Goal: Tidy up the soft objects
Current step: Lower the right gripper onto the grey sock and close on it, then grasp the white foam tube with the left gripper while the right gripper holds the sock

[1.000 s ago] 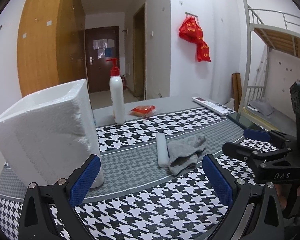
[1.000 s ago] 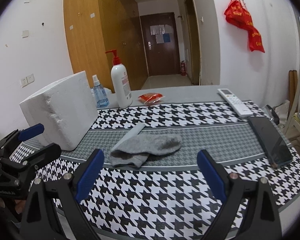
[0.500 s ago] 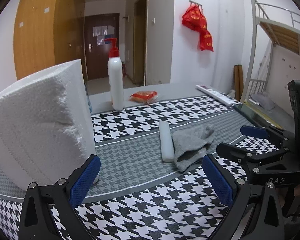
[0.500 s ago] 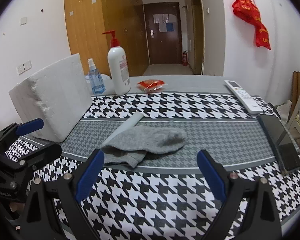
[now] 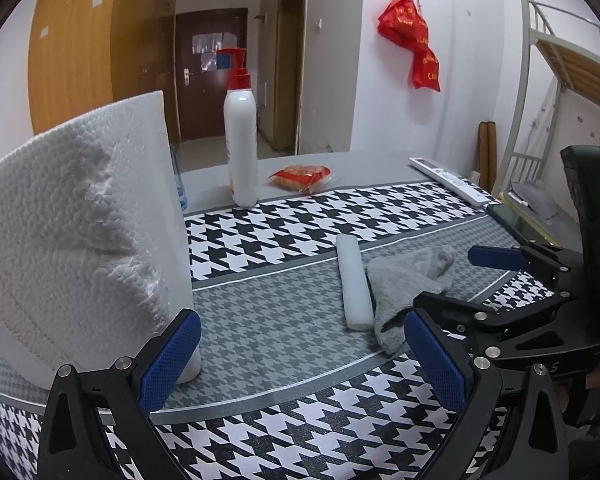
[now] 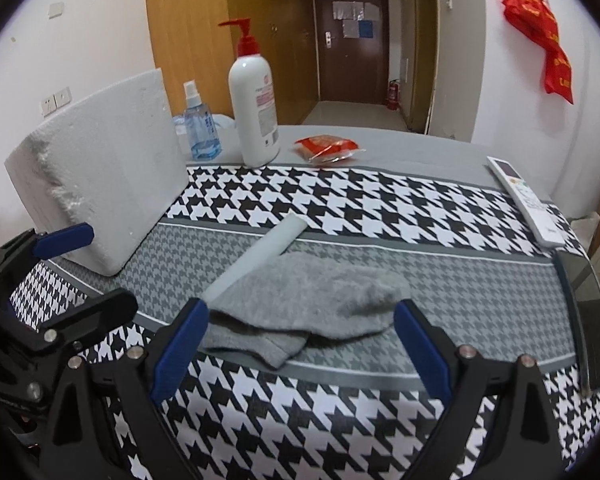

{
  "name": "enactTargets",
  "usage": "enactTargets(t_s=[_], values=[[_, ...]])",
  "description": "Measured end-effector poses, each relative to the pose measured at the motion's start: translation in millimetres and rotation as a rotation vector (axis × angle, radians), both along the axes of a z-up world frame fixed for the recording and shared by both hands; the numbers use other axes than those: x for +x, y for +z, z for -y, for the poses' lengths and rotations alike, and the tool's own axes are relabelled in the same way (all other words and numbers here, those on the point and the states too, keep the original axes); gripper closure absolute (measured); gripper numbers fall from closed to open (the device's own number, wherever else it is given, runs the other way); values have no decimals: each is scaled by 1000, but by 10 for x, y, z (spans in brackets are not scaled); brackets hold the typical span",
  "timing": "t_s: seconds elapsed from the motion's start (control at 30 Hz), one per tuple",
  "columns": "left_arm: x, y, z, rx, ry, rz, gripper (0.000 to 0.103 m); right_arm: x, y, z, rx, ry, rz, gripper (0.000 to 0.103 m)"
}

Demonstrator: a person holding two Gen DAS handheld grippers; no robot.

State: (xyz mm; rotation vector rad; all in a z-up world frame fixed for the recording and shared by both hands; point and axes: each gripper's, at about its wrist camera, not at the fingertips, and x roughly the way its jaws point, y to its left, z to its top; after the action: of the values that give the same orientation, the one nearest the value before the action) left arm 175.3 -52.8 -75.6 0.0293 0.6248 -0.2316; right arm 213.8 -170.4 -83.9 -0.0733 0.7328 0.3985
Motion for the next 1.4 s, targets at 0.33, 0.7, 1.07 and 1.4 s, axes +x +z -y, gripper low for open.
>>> enactTargets(t_s=[0.33,0.7,1.07,1.4], values=[[37,-28,-4,-5,12,-25,1,151,-157,-30,21,38,-102,24],[32,-24,52,9,1,-23,1,171,-194,-19,-2,13,-124,50],[69,-29,130,17,-17,-31,1,50,-161,169,8,5,-128,83],[97,-27,266,17,-47,-46,1,-77,-57,369,23,-20,-79,89]])
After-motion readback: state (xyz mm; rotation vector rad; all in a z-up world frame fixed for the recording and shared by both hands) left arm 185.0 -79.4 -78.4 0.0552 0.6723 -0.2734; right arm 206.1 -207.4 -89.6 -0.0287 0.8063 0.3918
